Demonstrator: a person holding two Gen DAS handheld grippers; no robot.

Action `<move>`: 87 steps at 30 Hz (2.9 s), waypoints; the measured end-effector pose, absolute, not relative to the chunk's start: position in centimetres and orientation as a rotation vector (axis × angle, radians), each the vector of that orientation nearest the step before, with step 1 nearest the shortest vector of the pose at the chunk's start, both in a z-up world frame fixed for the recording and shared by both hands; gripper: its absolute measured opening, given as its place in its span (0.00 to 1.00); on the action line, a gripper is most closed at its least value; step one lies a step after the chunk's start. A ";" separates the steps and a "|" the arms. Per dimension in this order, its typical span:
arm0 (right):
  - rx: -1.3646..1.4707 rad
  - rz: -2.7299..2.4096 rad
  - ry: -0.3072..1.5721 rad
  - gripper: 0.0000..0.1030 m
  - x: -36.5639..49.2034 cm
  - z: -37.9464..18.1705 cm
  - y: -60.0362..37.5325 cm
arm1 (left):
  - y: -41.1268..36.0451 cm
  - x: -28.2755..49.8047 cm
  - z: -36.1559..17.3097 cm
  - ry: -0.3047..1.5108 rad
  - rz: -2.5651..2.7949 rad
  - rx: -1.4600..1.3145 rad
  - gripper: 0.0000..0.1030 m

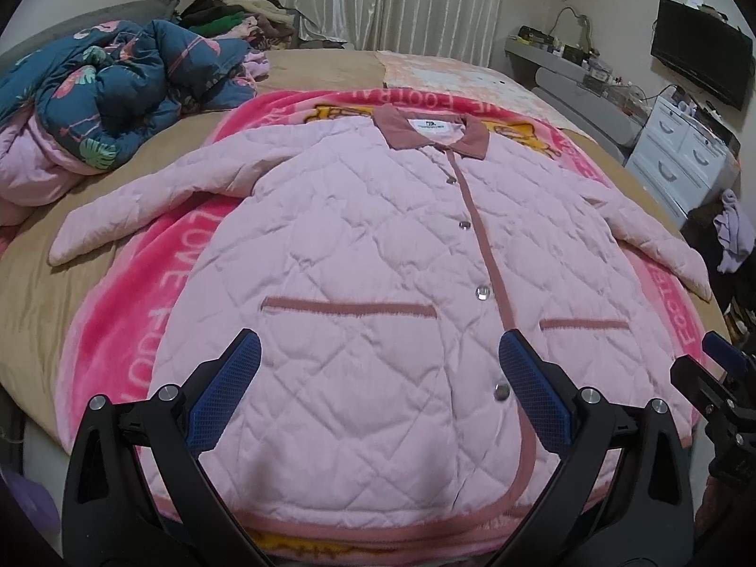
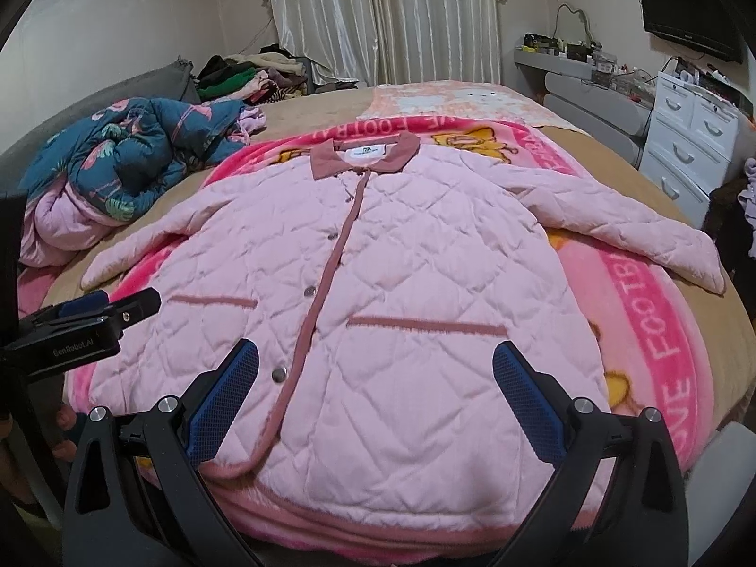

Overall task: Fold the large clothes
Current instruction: 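Move the right gripper along the jacket toward the sleeve cuff, then grasp the mauve-trimmed sleeve cuff with the right gripper and lift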

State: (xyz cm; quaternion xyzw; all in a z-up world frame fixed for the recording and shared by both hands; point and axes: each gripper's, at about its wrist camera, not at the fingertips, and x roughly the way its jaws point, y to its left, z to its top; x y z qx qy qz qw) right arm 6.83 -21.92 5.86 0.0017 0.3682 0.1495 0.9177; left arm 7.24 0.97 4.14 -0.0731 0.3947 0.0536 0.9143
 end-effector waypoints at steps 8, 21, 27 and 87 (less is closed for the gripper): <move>0.042 0.300 0.752 0.96 10.3 6.9 -22.5 | 0.8 10.2 5.6 0.801 0.111 -0.167 0.92; 0.100 0.276 0.738 0.96 15.0 8.3 -25.1 | -0.5 14.9 7.1 0.796 0.099 -0.185 0.92; 0.127 0.249 0.731 0.96 16.9 8.4 -26.9 | -1.9 17.0 7.2 0.803 0.081 -0.179 0.92; 0.678 -0.374 0.837 0.96 29.7 -4.9 -60.3 | -17.2 34.9 0.0 0.966 -0.022 -0.062 0.92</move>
